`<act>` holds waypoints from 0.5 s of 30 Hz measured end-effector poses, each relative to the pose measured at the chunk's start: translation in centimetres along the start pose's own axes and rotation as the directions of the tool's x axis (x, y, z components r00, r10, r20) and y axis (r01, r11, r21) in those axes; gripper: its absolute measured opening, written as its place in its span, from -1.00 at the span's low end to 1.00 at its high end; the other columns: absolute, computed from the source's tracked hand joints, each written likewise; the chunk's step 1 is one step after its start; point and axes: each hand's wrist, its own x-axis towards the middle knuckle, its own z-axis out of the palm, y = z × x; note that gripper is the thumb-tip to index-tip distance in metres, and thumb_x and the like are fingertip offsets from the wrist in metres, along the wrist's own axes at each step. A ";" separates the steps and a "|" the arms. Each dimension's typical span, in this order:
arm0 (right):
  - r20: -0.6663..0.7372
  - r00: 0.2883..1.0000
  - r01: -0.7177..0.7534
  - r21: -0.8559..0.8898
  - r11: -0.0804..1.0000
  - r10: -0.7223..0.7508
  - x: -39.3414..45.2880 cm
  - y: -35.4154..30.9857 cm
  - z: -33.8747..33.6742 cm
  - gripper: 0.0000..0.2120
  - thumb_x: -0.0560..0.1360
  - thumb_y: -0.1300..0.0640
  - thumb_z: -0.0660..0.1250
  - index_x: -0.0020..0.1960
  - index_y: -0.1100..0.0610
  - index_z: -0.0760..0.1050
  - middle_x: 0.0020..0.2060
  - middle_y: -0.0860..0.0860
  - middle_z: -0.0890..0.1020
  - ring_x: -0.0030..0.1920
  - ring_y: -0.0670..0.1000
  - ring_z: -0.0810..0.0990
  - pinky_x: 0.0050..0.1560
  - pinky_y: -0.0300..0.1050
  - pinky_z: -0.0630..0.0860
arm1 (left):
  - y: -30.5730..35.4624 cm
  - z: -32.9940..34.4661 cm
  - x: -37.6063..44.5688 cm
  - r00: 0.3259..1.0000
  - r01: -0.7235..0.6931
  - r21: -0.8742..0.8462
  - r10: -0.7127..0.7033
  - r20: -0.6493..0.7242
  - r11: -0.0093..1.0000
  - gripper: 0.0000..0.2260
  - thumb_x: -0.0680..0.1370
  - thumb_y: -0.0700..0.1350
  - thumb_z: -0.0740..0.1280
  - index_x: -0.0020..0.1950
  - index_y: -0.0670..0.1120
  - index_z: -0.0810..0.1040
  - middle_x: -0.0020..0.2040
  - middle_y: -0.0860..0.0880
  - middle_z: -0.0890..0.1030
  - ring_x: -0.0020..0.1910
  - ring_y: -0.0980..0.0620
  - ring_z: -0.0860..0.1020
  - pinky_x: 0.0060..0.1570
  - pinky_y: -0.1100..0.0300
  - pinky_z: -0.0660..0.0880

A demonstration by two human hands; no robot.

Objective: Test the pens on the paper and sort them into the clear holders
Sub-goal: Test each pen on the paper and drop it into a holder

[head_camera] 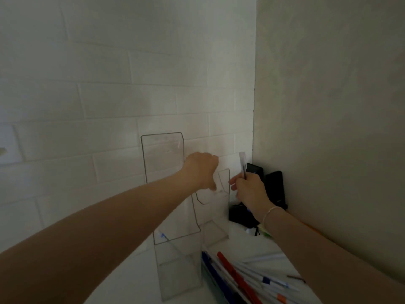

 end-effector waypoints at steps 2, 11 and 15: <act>-0.006 1.000 0.000 -0.018 1.000 0.000 0.2 -0.3 0.0 -0.81 0.54 0.30 0.14 -0.14 0.25 0.52 -0.28 0.10 0.53 -0.36 -0.02 0.45 -0.35 -0.22 0.41 | -0.1 -1.0 0.7 0.999 -0.025 -0.003 0.025 0.027 1.000 -0.41 0.39 0.17 0.44 0.25 -0.16 0.42 0.15 -0.11 0.53 0.10 -0.09 0.51 0.04 0.06 0.47; -0.052 0.998 0.011 -0.105 0.994 -0.017 0.4 0.6 -0.4 -0.79 0.54 0.28 0.14 -0.02 0.32 0.54 -0.17 0.19 0.57 -0.33 0.01 0.45 -0.32 -0.19 0.42 | 3.5 2.7 1.3 1.000 0.024 0.100 -0.025 0.005 0.995 -0.20 0.43 0.20 0.38 0.42 -0.22 0.09 0.11 -0.17 0.52 0.02 -0.11 0.54 -0.43 0.17 0.22; -0.111 0.991 0.076 -0.053 0.996 -0.081 0.3 0.5 -1.4 -0.81 0.56 0.22 0.15 -0.10 0.30 0.48 -0.24 0.14 0.54 -0.27 0.05 0.48 -0.36 -0.25 0.36 | 2.8 1.3 1.7 0.997 -0.067 -0.008 0.067 0.022 0.998 -0.11 0.42 0.29 0.31 0.48 -0.20 -0.02 0.21 -0.19 0.47 0.08 -0.15 0.52 -0.11 0.07 0.46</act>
